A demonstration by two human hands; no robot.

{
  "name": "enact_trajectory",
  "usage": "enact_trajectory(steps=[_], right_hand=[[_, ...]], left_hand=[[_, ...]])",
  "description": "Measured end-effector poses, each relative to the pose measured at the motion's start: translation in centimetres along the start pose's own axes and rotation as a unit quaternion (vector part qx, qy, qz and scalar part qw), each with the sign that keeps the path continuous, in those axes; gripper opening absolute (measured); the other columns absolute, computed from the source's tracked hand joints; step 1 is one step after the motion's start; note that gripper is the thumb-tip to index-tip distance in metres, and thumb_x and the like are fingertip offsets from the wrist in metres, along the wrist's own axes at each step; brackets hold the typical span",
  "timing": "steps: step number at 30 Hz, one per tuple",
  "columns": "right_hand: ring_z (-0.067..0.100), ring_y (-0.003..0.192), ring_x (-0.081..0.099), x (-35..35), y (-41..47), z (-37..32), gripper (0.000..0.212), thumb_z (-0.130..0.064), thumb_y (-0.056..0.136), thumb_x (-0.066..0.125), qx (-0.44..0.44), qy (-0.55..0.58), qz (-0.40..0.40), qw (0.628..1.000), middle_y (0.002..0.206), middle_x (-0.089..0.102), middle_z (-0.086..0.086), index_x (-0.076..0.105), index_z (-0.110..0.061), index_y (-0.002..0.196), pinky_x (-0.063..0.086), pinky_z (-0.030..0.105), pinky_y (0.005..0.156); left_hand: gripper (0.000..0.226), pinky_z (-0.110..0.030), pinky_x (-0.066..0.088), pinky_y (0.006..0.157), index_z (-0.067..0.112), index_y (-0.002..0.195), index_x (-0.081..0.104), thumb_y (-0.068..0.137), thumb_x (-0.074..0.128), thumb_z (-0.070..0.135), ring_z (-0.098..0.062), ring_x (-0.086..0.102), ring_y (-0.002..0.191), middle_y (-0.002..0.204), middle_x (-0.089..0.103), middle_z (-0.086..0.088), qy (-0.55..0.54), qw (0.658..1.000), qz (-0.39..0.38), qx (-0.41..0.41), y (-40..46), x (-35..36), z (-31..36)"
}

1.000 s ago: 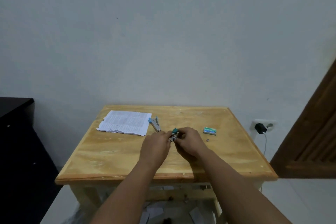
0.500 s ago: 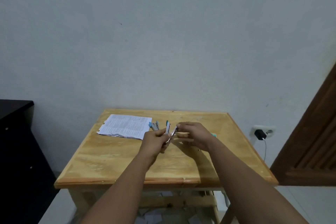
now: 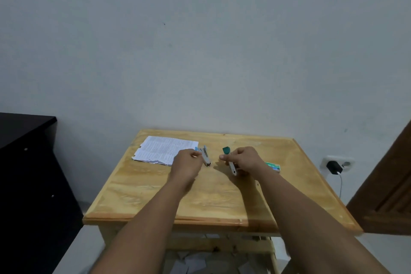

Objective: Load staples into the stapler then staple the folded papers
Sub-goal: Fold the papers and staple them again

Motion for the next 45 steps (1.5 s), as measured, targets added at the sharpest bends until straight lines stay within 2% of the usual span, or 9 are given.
enact_trajectory(steps=[5, 12, 18, 21, 31, 36, 39, 42, 45], right_hand=[[0.021, 0.072, 0.067, 1.2, 2.9, -1.5, 0.035, -0.035, 0.079, 0.089, -0.033, -0.138, 0.049, 0.989, 0.078, 0.073, 0.008, 0.071, -0.006, 0.079, 0.051, 0.034, 0.062], [0.021, 0.061, 0.044, 5.1, 7.4, -6.2, 0.016, -0.007, 0.09, 0.052, -0.093, -0.192, 0.025, 0.977, 0.067, 0.049, 0.004, 0.047, -0.012, 0.075, 0.033, 0.031, 0.058], [0.025, 0.079, 0.054, 10.0, 10.7, -8.1, 0.017, -0.015, 0.092, 0.058, -0.137, -0.349, -0.009, 0.927, 0.079, 0.054, 0.002, 0.047, -0.016, 0.079, 0.038, 0.03, 0.058], [0.026, 0.087, 0.058, 11.4, 11.6, -8.4, 0.007, -0.019, 0.092, 0.059, -0.152, -0.364, -0.013, 0.919, 0.088, 0.057, 0.002, 0.053, -0.015, 0.092, 0.045, 0.034, 0.069], [0.023, 0.07, 0.052, 13.1, 12.3, -8.9, 0.02, -0.009, 0.082, 0.075, -0.136, -0.323, -0.086, 0.933, 0.075, 0.055, 0.008, 0.056, -0.009, 0.077, 0.037, 0.028, 0.054], [0.02, 0.06, 0.043, 12.0, 11.6, -9.7, 0.032, -0.001, 0.086, 0.073, -0.119, -0.108, -0.106, 0.981, 0.067, 0.044, 0.005, 0.048, -0.012, 0.069, 0.035, 0.028, 0.055], [0.022, 0.069, 0.053, 11.2, 10.0, -10.6, 0.03, 0.001, 0.087, 0.074, -0.1, 0.081, -0.164, 0.978, 0.073, 0.052, 0.009, 0.054, -0.014, 0.071, 0.043, 0.031, 0.059], [0.026, 0.081, 0.057, 11.0, 8.5, -11.1, 0.039, -0.001, 0.084, 0.078, -0.083, 0.19, -0.21, 0.956, 0.08, 0.055, 0.011, 0.052, -0.02, 0.063, 0.043, 0.033, 0.065], [0.027, 0.085, 0.055, 10.6, 6.8, -11.1, 0.041, -0.004, 0.08, 0.082, -0.068, 0.244, -0.218, 0.942, 0.078, 0.054, 0.007, 0.051, -0.023, 0.06, 0.038, 0.035, 0.068]], left_hand=[[0.033, -0.039, 0.055, 0.082, 0.024, 0.129, 0.07, 0.1, 0.056, 0.027, -0.025, 0.067, 0.108, 0.123, 0.073, 0.001, 0.241, 0.959, 0.127, 0.08, 2.5, -5.6, -0.6], [0.057, -0.051, 0.037, 0.111, 0.024, 0.151, 0.051, 0.103, 0.052, 0.054, -0.034, 0.035, 0.145, 0.155, 0.048, -0.006, 0.442, 0.889, 0.112, 0.04, 6.8, -11.3, -3.8], [0.091, -0.058, 0.007, 0.127, 0.032, 0.162, 0.032, 0.09, 0.03, 0.088, -0.032, 0.009, 0.161, 0.174, 0.021, -0.003, 0.465, 0.88, 0.088, 0.026, 7.3, -11.0, -7.9], [0.091, -0.06, 0.006, 0.127, 0.032, 0.161, 0.035, 0.09, 0.028, 0.088, -0.03, 0.013, 0.161, 0.173, 0.024, -0.002, 0.471, 0.874, 0.108, 0.046, 7.3, -10.8, -8.1], [0.09, -0.059, 0.004, 0.127, 0.031, 0.163, 0.034, 0.092, 0.026, 0.086, -0.031, 0.01, 0.161, 0.175, 0.021, -0.002, 0.472, 0.874, 0.104, 0.048, 7.3, -10.9, -8.0], [0.1, -0.059, 0.001, 0.127, 0.034, 0.159, 0.04, 0.082, 0.024, 0.096, -0.028, 0.008, 0.162, 0.174, 0.023, 0.002, 0.421, 0.898, 0.109, 0.058, 6.8, -11.1, -7.8], [0.092, -0.057, 0.014, 0.129, 0.034, 0.15, 0.053, 0.082, 0.041, 0.093, -0.02, 0.028, 0.157, 0.163, 0.045, 0.008, 0.255, 0.952, 0.127, 0.113, 6.0, -11.6, -6.9], [0.073, -0.042, 0.052, 0.108, 0.033, 0.147, 0.058, 0.084, 0.077, 0.064, -0.011, 0.058, 0.131, 0.14, 0.064, 0.015, 0.019, 0.987, 0.099, 0.125, 4.9, -11.6, -5.8], [0.063, -0.033, 0.059, 0.095, 0.03, 0.147, 0.057, 0.09, 0.084, 0.032, -0.005, 0.07, 0.112, 0.125, 0.073, 0.013, -0.126, 0.986, 0.057, 0.094, 3.6, -11.3, -3.8]])
Point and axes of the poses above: each hand's wrist, its own y-axis towards the middle knuckle, its own x-axis out of the palm, z = x × y, the point moved 4 cm from there along y, towards the middle knuckle
